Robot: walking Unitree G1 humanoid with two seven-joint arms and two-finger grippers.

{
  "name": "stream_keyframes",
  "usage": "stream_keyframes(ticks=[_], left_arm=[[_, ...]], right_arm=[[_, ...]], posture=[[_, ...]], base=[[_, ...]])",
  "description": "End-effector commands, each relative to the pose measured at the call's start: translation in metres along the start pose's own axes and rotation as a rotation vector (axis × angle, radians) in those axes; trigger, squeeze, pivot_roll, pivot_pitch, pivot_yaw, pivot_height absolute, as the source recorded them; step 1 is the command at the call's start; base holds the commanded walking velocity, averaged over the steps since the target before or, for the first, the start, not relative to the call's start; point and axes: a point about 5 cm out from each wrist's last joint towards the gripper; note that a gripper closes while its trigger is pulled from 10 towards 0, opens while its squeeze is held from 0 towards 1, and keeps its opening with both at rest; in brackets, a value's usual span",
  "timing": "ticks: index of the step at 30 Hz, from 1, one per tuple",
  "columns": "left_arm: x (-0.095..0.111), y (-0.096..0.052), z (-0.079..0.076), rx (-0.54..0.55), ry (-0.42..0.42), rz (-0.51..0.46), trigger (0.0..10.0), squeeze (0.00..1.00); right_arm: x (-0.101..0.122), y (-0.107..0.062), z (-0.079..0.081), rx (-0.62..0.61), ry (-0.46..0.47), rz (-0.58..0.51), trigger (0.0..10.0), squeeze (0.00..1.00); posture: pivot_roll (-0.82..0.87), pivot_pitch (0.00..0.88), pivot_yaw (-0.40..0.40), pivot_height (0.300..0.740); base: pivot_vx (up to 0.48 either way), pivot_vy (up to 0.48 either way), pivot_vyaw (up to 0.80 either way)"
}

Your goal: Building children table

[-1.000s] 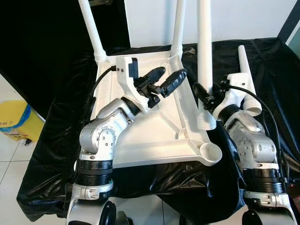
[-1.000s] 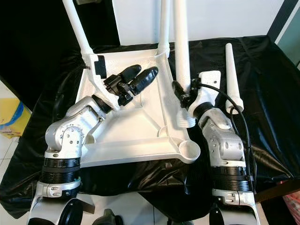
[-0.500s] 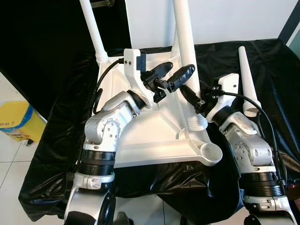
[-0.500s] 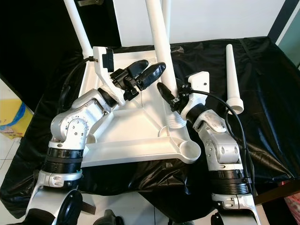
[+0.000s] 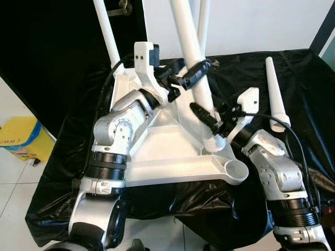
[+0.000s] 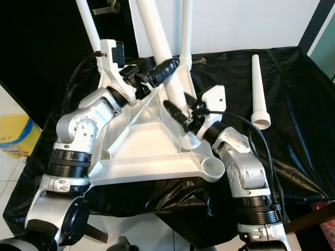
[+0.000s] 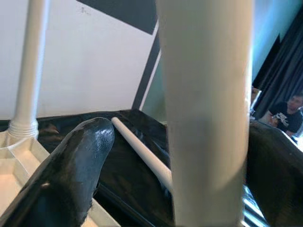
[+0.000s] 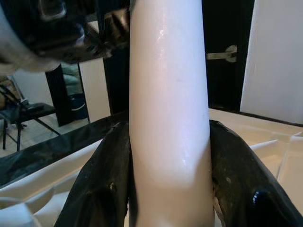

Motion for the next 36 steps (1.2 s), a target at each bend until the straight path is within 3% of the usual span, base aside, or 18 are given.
stream_keyframes(ticks=[1, 8, 9, 31, 32, 36], left_arm=[[0.003, 0.001, -0.007, -0.148, 0.023, 0.015, 10.0, 0.0], [0.018, 0.004, -0.005, -0.128, 0.014, -0.037, 10.0, 0.0], [0.023, 0.006, -0.006, -0.121, 0.001, -0.049, 0.0, 0.0], [0.026, 0.012, -0.013, -0.146, 0.002, -0.055, 0.0, 0.0], [0.026, 0.012, -0.014, -0.143, -0.001, -0.049, 10.0, 0.0], [0.028, 0.014, -0.018, -0.143, -0.001, -0.05, 10.0, 0.0]], right_arm=[[0.006, 0.001, 0.002, 0.019, -0.008, -0.03, 10.0, 0.0], [-0.001, -0.005, 0.009, 0.069, -0.023, 0.009, 10.0, 0.0], [-0.004, -0.007, 0.01, 0.078, -0.031, 0.025, 10.0, 0.0], [-0.006, -0.007, 0.001, 0.035, -0.087, 0.04, 10.0, 0.0], [-0.006, -0.006, 0.001, 0.024, -0.092, 0.04, 10.0, 0.0], [-0.006, -0.005, -0.001, -0.004, -0.097, 0.051, 10.0, 0.0]], posture=[[-0.15, 0.0, 0.051, 0.74], [-0.15, 0.002, 0.051, 0.74], [-0.16, 0.002, 0.051, 0.74], [-0.16, 0.0, 0.045, 0.74], [-0.16, 0.0, 0.047, 0.74], [-0.16, 0.0, 0.047, 0.74]], base=[[0.0, 0.0, 0.0], [0.0, 0.0, 0.0], [0.0, 0.0, 0.0], [0.0, 0.0, 0.0], [0.0, 0.0, 0.0], [0.0, 0.0, 0.0]])
Point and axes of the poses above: a point about 5 cm out from each wrist's last joint towards the gripper, its own y axis pointing out of the wrist towards the gripper, its own x axis along the axis of the wrist's last joint, z = x × y, and after that the axes turned 8 degrees about -y, right-handed
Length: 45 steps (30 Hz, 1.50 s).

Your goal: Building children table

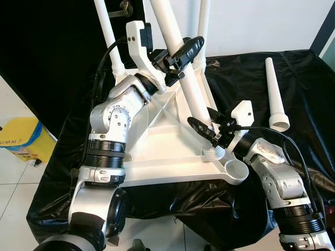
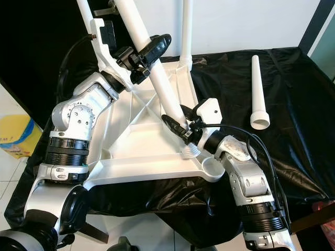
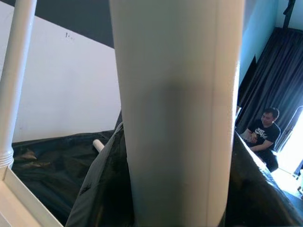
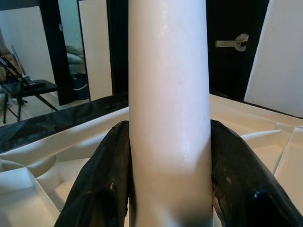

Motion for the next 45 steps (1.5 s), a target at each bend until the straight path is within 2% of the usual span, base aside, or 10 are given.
stream_keyframes(ticks=[1, 2, 3, 5, 9, 14, 15, 26, 35, 45], left_arm=[[0.006, 0.003, -0.009, -0.068, 0.035, 0.013, 10.0, 0.0], [0.006, 0.003, -0.009, -0.068, 0.035, 0.013, 10.0, 0.0], [0.007, 0.004, -0.011, -0.07, 0.051, 0.012, 10.0, 0.0], [0.007, 0.004, -0.011, -0.07, 0.051, 0.012, 10.0, 0.0], [0.007, 0.013, -0.022, -0.053, 0.172, 0.024, 10.0, 0.0], [0.006, 0.021, -0.033, -0.05, 0.247, 0.012, 10.0, 0.0], [0.004, 0.025, -0.039, -0.05, 0.29, 0.009, 10.0, 0.0], [-0.003, 0.039, -0.063, -0.077, 0.407, -0.012, 10.0, 0.0], [-0.001, 0.043, -0.069, -0.078, 0.437, -0.037, 10.0, 0.0], [0.003, 0.046, -0.071, -0.065, 0.458, -0.062, 10.0, 0.0]], right_arm=[[0.004, 0.003, -0.005, -0.025, -0.022, -0.01, 10.0, 0.0], [0.004, 0.003, -0.005, -0.025, -0.022, -0.01, 10.0, 0.0], [0.004, 0.003, -0.006, -0.039, -0.023, -0.006, 10.0, 1.0], [0.004, 0.003, -0.006, -0.039, -0.023, -0.006, 10.0, 1.0], [0.004, 0.005, -0.011, -0.071, -0.05, 0.001, 10.0, 1.0], [0.005, 0.01, -0.012, -0.097, -0.072, 0.012, 10.0, 1.0], [0.004, 0.013, -0.011, -0.108, -0.086, 0.024, 10.0, 0.0], [0.002, 0.037, 0.004, -0.126, -0.151, 0.086, 10.0, 0.0], [-0.006, 0.049, 0.005, -0.201, -0.174, 0.16, 10.0, 0.0], [-0.012, 0.048, 0.003, -0.254, -0.175, 0.182, 10.0, 0.0]], posture=[[-0.16, 0.0, 0.047, 0.74], [-0.16, 0.0, 0.047, 0.74], [-0.16, 0.0, 0.045, 0.74], [-0.16, 0.0, 0.045, 0.74], [-0.16, 0.0, 0.044, 0.74], [-0.15, 0.0, 0.041, 0.74], [-0.15, 0.0, 0.038, 0.74], [-0.15, 0.0, 0.026, 0.74], [-0.14, 0.0, 0.019, 0.74], [-0.14, 0.0, 0.025, 0.74]], base=[[0.0, 0.0, 0.0], [0.0, 0.0, 0.0], [0.0, 0.0, 0.0], [0.0, 0.0, 0.0], [0.0, 0.0, 0.0], [0.0, 0.0, 0.0], [0.0, 0.0, 0.0], [0.0, 0.0, 0.0], [0.0, 0.0, 0.0], [0.0, 0.0, 0.0]])
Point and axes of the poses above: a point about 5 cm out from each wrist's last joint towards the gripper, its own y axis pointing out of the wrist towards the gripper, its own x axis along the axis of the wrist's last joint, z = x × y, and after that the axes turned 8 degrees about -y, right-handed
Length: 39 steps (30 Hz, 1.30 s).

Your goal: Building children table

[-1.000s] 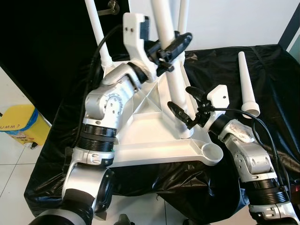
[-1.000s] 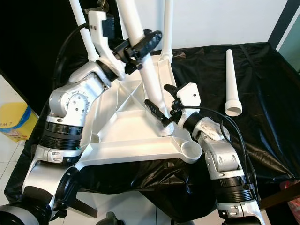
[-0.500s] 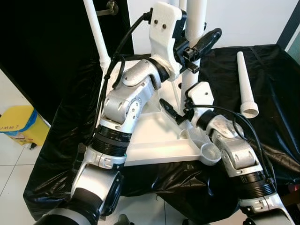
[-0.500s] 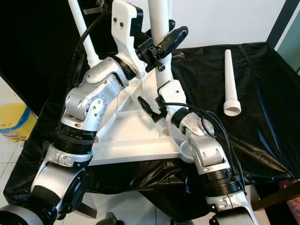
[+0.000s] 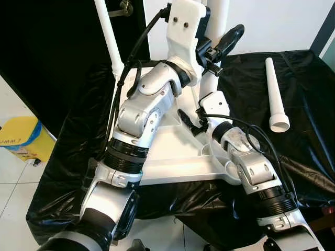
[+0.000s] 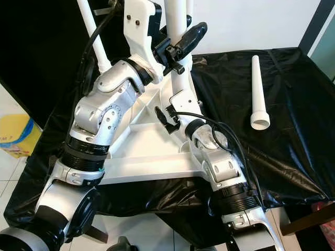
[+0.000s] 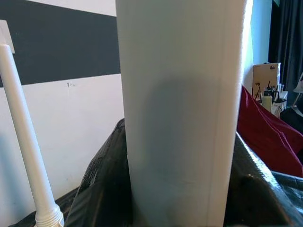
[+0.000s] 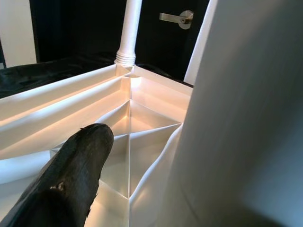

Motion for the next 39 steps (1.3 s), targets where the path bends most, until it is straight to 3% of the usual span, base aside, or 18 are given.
stream_keyframes(ticks=[1, 3, 4, 5, 6, 7, 8, 10, 26, 27, 29, 30, 35, 36, 39], left_arm=[[0.014, 0.005, -0.006, -0.014, 0.035, -0.062, 10.0, 0.0], [0.014, 0.006, -0.006, -0.013, 0.036, -0.063, 10.0, 0.0], [0.015, 0.006, -0.006, -0.013, 0.037, -0.064, 10.0, 0.0], [0.015, 0.007, -0.006, -0.012, 0.038, -0.065, 10.0, 0.0], [0.015, 0.007, -0.006, -0.012, 0.038, -0.065, 10.0, 0.0], [0.015, 0.007, -0.006, -0.012, 0.038, -0.065, 10.0, 0.0], [0.015, 0.007, -0.006, -0.013, 0.039, -0.066, 10.0, 0.0], [0.015, 0.008, -0.006, -0.013, 0.039, -0.067, 10.0, 0.0], [0.015, 0.006, -0.003, 0.003, 0.044, -0.068, 10.0, 0.0], [0.015, 0.006, -0.003, 0.003, 0.041, -0.068, 10.0, 1.0], [0.015, 0.006, -0.003, 0.003, 0.041, -0.068, 10.0, 1.0], [0.014, 0.005, -0.003, 0.003, 0.03, -0.069, 10.0, 1.0], [0.013, 0.004, -0.001, 0.016, 0.024, -0.072, 10.0, 1.0], [0.013, 0.004, 0.001, 0.031, 0.028, -0.082, 10.0, 0.19], [0.013, 0.004, 0.001, 0.031, 0.028, -0.082, 10.0, 0.19]], right_arm=[[-0.003, 0.001, 0.001, -0.004, -0.005, 0.018, 10.0, 0.0], [-0.004, 0.001, 0.001, -0.009, -0.005, 0.021, 10.0, 0.0], [-0.004, 0.001, 0.001, -0.014, -0.003, 0.023, 8.7, 0.0], [-0.004, 0.001, 0.0, -0.021, -0.004, 0.023, 5.3, 0.0], [-0.004, 0.001, 0.0, -0.021, -0.004, 0.023, 5.3, 0.0], [-0.004, 0.002, -0.001, -0.032, -0.001, 0.026, 4.0, 0.0], [-0.004, 0.002, -0.002, -0.045, 0.006, 0.029, 0.5, 0.0], [-0.005, 0.003, -0.004, -0.055, 0.012, 0.03, 0.0, 0.0], [-0.002, 0.003, -0.015, -0.171, 0.075, 0.012, 0.0, 0.0], [-0.002, 0.003, -0.016, -0.184, 0.085, 0.015, 4.4, 0.0], [-0.002, 0.003, -0.016, -0.184, 0.085, 0.015, 4.4, 0.0], [-0.002, 0.004, -0.017, -0.2, 0.098, 0.018, 10.0, 0.0], [-0.002, 0.005, -0.019, -0.238, 0.131, 0.028, 10.0, 0.0], [-0.003, 0.005, -0.021, -0.259, 0.146, 0.034, 10.0, 0.0], [-0.003, 0.005, -0.021, -0.259, 0.146, 0.034, 10.0, 0.0]], posture=[[-0.14, 0.0, 0.025, 0.74], [-0.14, 0.0, 0.025, 0.74], [-0.14, 0.0, 0.033, 0.74], [-0.14, 0.0, 0.034, 0.74], [-0.14, 0.0, 0.034, 0.74], [-0.14, 0.0, 0.035, 0.74], [-0.14, 0.0, 0.036, 0.74], [-0.14, 0.0, 0.036, 0.74], [-0.13, 0.0, 0.023, 0.74], [-0.13, 0.0, 0.023, 0.74], [-0.13, 0.0, 0.023, 0.74], [-0.13, 0.0, 0.024, 0.74], [-0.13, 0.0, 0.026, 0.74], [-0.13, 0.0, 0.025, 0.74], [-0.13, 0.0, 0.025, 0.74]], base=[[0.0, 0.0, 0.0], [0.0, 0.0, 0.0], [0.0, 0.0, 0.0], [0.0, 0.0, 0.0], [0.0, 0.0, 0.0], [0.0, 0.0, 0.0], [0.0, 0.0, 0.0], [0.0, 0.0, 0.0], [0.0, 0.0, 0.0], [0.0, 0.0, 0.0], [0.0, 0.0, 0.0], [0.0, 0.0, 0.0], [0.0, 0.0, 0.0], [0.0, 0.0, 0.0], [0.0, 0.0, 0.0]])
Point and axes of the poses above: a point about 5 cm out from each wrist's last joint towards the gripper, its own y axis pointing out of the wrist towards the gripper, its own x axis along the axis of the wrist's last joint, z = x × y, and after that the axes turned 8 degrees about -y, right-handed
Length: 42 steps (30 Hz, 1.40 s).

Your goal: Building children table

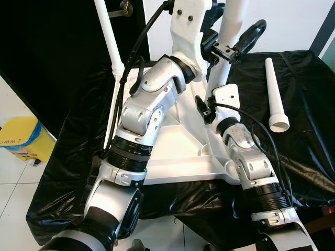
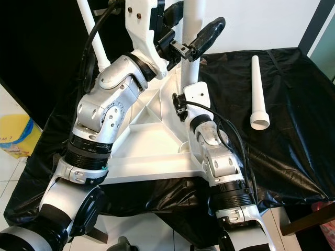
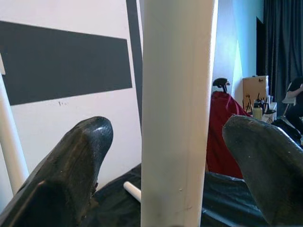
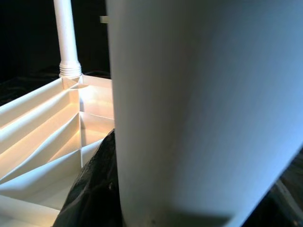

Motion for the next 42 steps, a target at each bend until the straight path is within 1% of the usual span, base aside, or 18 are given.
stream_keyframes(ticks=[1, 6, 10, 15, 16, 19, 21, 23, 25, 26, 28, 31, 36, 41, 42], left_arm=[[0.008, -0.001, 0.006, 0.075, 0.023, -0.058, 10.0, 0.0], [0.01, -0.003, 0.009, 0.109, 0.033, -0.082, 10.0, 0.0], [-0.002, -0.014, 0.011, 0.139, 0.058, -0.044, 10.0, 0.0], [-0.009, -0.018, 0.011, 0.156, 0.08, -0.02, 10.0, 0.0], [-0.014, -0.022, 0.013, 0.171, 0.087, -0.003, 10.0, 0.0], [-0.014, -0.022, 0.013, 0.171, 0.087, -0.003, 10.0, 0.0], [-0.024, -0.031, 0.019, 0.219, 0.091, 0.036, 10.0, 0.0], [-0.024, -0.031, 0.019, 0.219, 0.091, 0.036, 10.0, 0.0], [-0.034, -0.042, 0.026, 0.269, 0.085, 0.07, 10.0, 0.0], [-0.034, -0.042, 0.026, 0.269, 0.085, 0.07, 10.0, 0.0], [-0.047, -0.052, 0.029, 0.296, 0.094, 0.114, 10.0, 0.0], [-0.052, -0.055, 0.029, 0.3, 0.101, 0.133, 10.0, 0.0], [-0.065, -0.066, 0.025, 0.29, 0.115, 0.189, 10.0, 0.0], [-0.067, -0.068, 0.024, 0.284, 0.125, 0.203, 10.0, 0.0], [-0.071, -0.072, 0.023, 0.273, 0.135, 0.222, 10.0, 0.0]], right_arm=[[0.001, 0.002, -0.004, -0.037, 0.038, 0.012, 10.0, 0.0], [-0.002, 0.002, -0.007, -0.054, 0.068, 0.028, 10.0, 0.0], [-0.004, -0.001, -0.01, -0.079, 0.122, 0.039, 10.0, 0.0], [-0.004, -0.002, -0.012, -0.093, 0.125, 0.038, 10.0, 0.0], [-0.004, -0.003, -0.013, -0.102, 0.127, 0.04, 10.0, 0.0], [-0.004, -0.003, -0.013, -0.102, 0.127, 0.04, 10.0, 0.0], [-0.004, -0.003, -0.014, -0.115, 0.122, 0.032, 10.0, 0.0], [-0.004, -0.003, -0.014, -0.115, 0.122, 0.032, 10.0, 0.0], [-0.004, -0.004, -0.015, -0.132, 0.116, 0.019, 10.0, 0.0], [-0.004, -0.004, -0.015, -0.132, 0.116, 0.019, 10.0, 0.0], [-0.004, -0.005, -0.017, -0.152, 0.106, 0.007, 10.0, 0.0], [-0.004, -0.005, -0.018, -0.158, 0.102, 0.004, 10.0, 0.0], [0.0, -0.005, -0.022, -0.181, 0.092, -0.021, 10.0, 0.0], [0.0, -0.006, -0.023, -0.183, 0.092, -0.023, 10.0, 0.0], [0.0, -0.007, -0.024, -0.186, 0.09, -0.028, 10.0, 0.0]], posture=[[-0.13, 0.001, 0.025, 0.74], [-0.13, 0.004, 0.027, 0.74], [-0.13, 0.011, 0.03, 0.74], [-0.13, 0.013, 0.031, 0.74], [-0.13, 0.016, 0.03, 0.74], [-0.13, 0.016, 0.03, 0.74], [-0.12, 0.019, 0.027, 0.74], [-0.12, 0.019, 0.027, 0.74], [-0.11, 0.022, 0.025, 0.74], [-0.11, 0.022, 0.025, 0.74], [-0.1, 0.025, 0.02, 0.74], [-0.1, 0.025, 0.02, 0.74], [-0.09, 0.031, 0.008, 0.74], [-0.09, 0.032, 0.006, 0.74], [-0.08, 0.036, -0.003, 0.74]], base=[[0.0, 0.0, 0.0], [0.0, 0.0, 0.0], [0.0, 0.0, 0.0], [0.0, 0.0, 0.0], [0.0, 0.0, 0.0], [0.0, 0.0, 0.0], [0.0, 0.0, 0.0], [0.0, 0.0, 0.0], [0.0, 0.0, 0.0], [0.0, 0.0, 0.0], [0.0, 0.0, 0.0], [0.0, 0.0, 0.0], [0.0, 0.0, 0.0], [0.0, 0.0, 0.0], [0.0, 0.0, 0.0]])
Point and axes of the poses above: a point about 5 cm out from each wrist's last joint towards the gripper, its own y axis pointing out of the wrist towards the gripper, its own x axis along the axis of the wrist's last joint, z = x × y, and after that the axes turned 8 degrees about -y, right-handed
